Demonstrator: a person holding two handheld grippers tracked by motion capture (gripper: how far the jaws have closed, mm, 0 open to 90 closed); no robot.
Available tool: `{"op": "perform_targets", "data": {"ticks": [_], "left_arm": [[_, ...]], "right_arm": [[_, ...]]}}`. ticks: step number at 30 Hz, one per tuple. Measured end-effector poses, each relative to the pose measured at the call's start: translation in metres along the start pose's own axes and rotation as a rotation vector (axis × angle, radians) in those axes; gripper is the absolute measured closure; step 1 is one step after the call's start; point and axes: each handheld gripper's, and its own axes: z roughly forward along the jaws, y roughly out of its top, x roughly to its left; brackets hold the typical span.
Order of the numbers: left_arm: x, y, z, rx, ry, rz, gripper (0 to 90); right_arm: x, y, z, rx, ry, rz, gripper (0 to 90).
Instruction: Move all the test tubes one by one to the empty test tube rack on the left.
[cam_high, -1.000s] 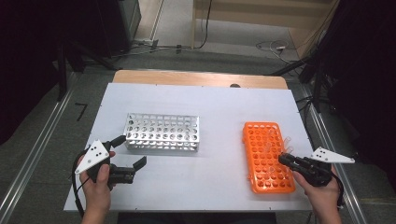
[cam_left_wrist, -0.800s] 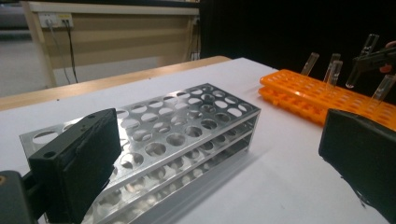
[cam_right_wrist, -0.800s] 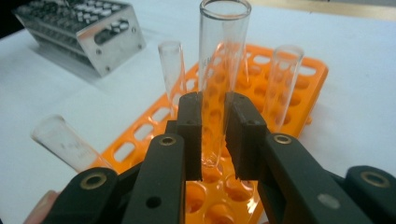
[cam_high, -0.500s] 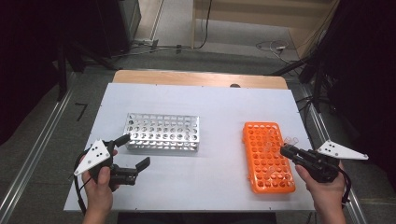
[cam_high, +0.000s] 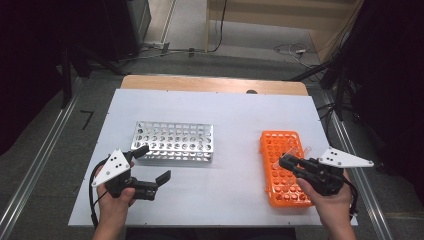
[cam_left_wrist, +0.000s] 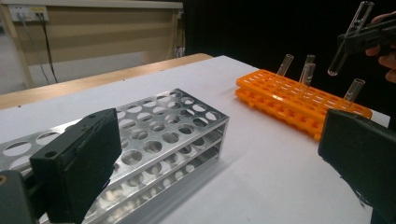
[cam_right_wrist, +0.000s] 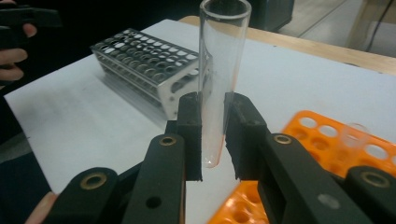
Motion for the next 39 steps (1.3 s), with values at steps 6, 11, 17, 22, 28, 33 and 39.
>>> {"op": "perform_targets", "data": {"ticks": [6,11,17,22,28,33,39], "left_arm": [[-0.010,0.005,0.007,0.011,-0.008,-0.017,1.9],[-0.020,0.007,0.016,0.029,0.005,-0.038,8.4],[-0.040,0.010,0.029,0.054,-0.055,-0.036,20.3],[-0.050,0.010,0.037,0.058,-0.106,-0.027,28.1],[-0.063,0.011,0.046,0.069,-0.172,-0.018,36.9],[-0.076,0.010,0.055,0.076,-0.221,-0.004,44.9],[-0.086,0.008,0.064,0.081,-0.247,0.008,54.2]], "right_arm": [[0.019,0.002,0.018,0.028,0.036,-0.021,74.2],[0.037,-0.001,0.038,0.068,0.082,-0.040,74.2],[0.063,-0.004,0.063,0.111,0.131,-0.081,74.2],[0.079,-0.007,0.077,0.135,0.158,-0.105,74.2],[0.091,-0.010,0.089,0.159,0.178,-0.124,74.2],[0.101,-0.012,0.097,0.175,0.198,-0.144,74.2],[0.111,-0.014,0.102,0.187,0.218,-0.170,74.2]]}}
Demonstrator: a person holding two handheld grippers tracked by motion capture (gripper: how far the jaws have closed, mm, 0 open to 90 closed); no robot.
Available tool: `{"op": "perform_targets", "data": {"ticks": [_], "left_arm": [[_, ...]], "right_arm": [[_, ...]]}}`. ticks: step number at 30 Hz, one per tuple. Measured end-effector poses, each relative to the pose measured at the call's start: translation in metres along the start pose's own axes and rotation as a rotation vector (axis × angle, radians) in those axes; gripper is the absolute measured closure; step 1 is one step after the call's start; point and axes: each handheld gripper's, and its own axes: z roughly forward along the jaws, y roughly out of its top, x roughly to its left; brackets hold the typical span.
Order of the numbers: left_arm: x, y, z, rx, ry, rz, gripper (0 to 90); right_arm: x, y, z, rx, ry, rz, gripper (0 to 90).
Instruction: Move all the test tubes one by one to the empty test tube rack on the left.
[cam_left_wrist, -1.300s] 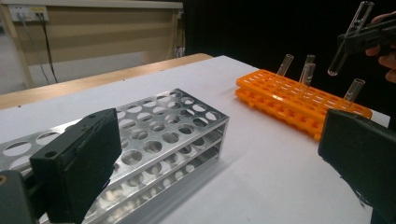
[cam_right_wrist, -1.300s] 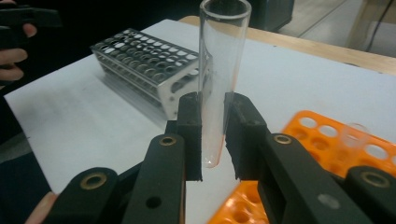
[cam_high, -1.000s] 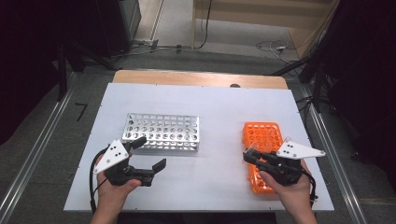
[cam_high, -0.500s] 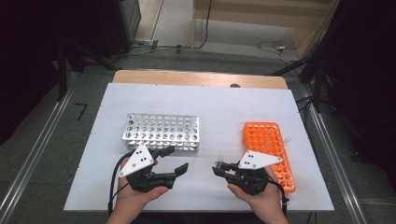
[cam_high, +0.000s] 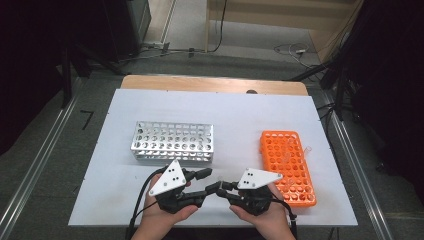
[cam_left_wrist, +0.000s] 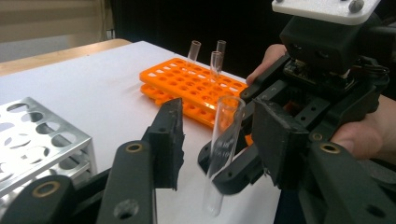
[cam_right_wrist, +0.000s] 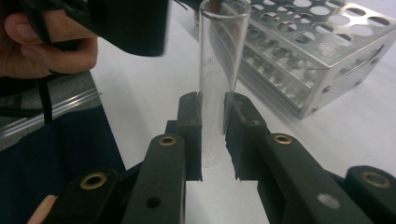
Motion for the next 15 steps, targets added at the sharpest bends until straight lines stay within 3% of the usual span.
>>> {"op": "perform_targets", "data": {"ticks": [4,15], "left_arm": [[-0.0043,-0.0004,0.0046,0.010,-0.018,0.016,63.0],[-0.0071,-0.0018,0.0076,0.030,-0.018,0.047,73.8]], "right_arm": [[0.0042,0.0015,0.0022,0.000,0.013,-0.014,74.2],[0.0067,0.0018,0.0032,-0.001,0.030,-0.022,74.2]]}}
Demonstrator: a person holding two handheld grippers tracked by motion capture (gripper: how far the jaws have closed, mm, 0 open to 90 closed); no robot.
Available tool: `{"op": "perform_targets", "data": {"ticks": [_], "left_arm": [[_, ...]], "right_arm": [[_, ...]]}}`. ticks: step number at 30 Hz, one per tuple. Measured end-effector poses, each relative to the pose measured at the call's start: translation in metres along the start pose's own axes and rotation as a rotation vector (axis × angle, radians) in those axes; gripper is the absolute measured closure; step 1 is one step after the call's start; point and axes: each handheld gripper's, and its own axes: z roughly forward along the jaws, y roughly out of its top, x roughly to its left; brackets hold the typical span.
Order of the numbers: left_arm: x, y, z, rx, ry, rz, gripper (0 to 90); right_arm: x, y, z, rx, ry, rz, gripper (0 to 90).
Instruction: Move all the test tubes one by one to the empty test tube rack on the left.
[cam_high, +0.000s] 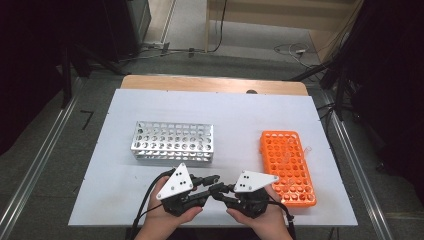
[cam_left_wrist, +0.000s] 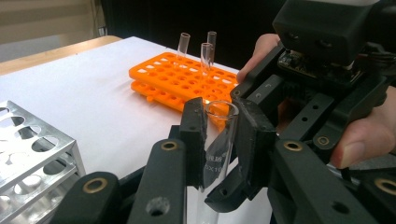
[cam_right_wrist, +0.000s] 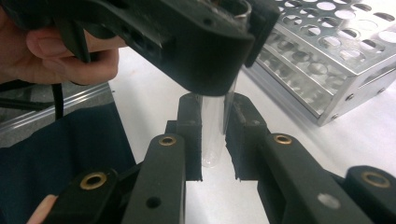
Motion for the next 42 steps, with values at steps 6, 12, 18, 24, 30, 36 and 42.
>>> {"op": "perform_targets", "data": {"ticks": [6,12,18,24,30,36,42], "left_arm": [[0.000,0.000,0.000,-0.001,0.010,0.009,75.2],[0.002,0.002,-0.002,-0.001,0.038,0.012,75.5],[0.009,0.006,-0.004,-0.012,0.063,-0.005,75.6],[0.019,0.014,-0.008,-0.034,0.078,-0.021,75.6],[0.031,0.020,-0.008,-0.038,0.095,-0.034,75.6],[0.045,0.028,-0.004,-0.032,0.112,-0.052,75.6],[0.061,0.037,0.003,-0.040,0.136,-0.060,75.7]], "right_arm": [[0.000,0.000,0.000,-0.002,0.003,0.001,74.2],[-0.002,0.000,-0.002,-0.029,-0.003,0.009,57.7],[-0.005,0.002,-0.017,-0.080,-0.010,-0.015,34.9],[-0.018,0.001,-0.039,-0.125,-0.031,-0.007,12.0],[-0.032,-0.005,-0.064,-0.168,-0.068,0.011,0.0],[-0.043,-0.017,-0.088,-0.207,-0.117,0.047,0.0],[-0.058,-0.028,-0.111,-0.226,-0.162,0.073,0.0]]}}
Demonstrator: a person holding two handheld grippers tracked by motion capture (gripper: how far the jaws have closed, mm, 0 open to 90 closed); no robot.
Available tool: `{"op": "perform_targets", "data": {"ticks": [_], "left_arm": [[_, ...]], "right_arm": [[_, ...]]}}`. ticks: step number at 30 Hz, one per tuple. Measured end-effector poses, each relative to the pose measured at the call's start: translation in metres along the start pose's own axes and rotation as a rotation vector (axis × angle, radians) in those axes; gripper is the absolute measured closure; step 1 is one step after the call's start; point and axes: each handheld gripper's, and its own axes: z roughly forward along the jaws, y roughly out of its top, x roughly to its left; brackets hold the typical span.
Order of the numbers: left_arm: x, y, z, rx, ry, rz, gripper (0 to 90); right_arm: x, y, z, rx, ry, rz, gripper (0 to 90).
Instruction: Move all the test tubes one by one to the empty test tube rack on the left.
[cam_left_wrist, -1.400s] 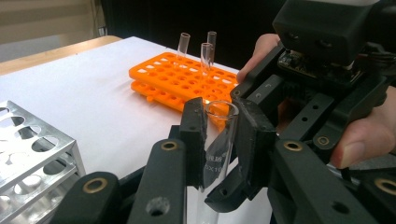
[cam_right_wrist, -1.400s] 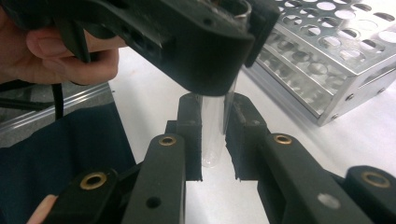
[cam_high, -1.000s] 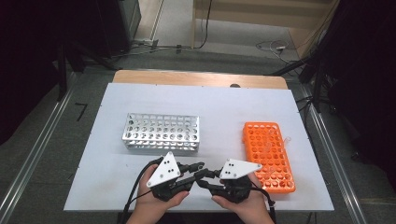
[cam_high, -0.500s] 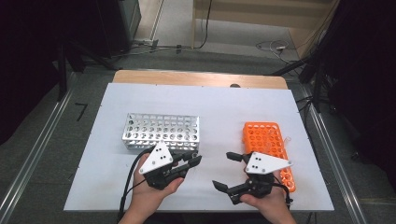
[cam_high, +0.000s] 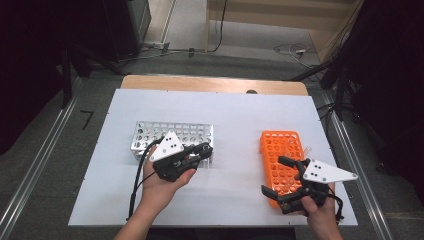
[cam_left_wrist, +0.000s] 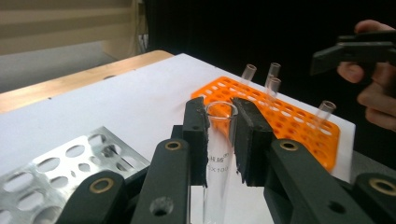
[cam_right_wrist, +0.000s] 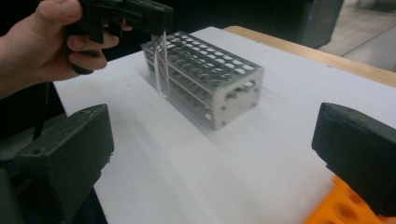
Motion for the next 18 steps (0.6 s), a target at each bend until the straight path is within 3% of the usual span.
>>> {"op": "perform_targets", "data": {"ticks": [5,12,18], "left_arm": [[0.013,0.007,0.010,-0.014,0.030,-0.003,75.7],[0.030,0.016,0.022,-0.037,0.056,-0.010,75.6],[0.045,0.020,0.035,-0.048,0.078,-0.025,75.7]], "right_arm": [[-0.017,-0.009,-0.020,-0.009,-0.051,0.009,0.0],[-0.040,-0.026,-0.040,-0.009,-0.081,0.055,0.0],[-0.050,-0.035,-0.048,-0.008,-0.099,0.088,0.0]]}}
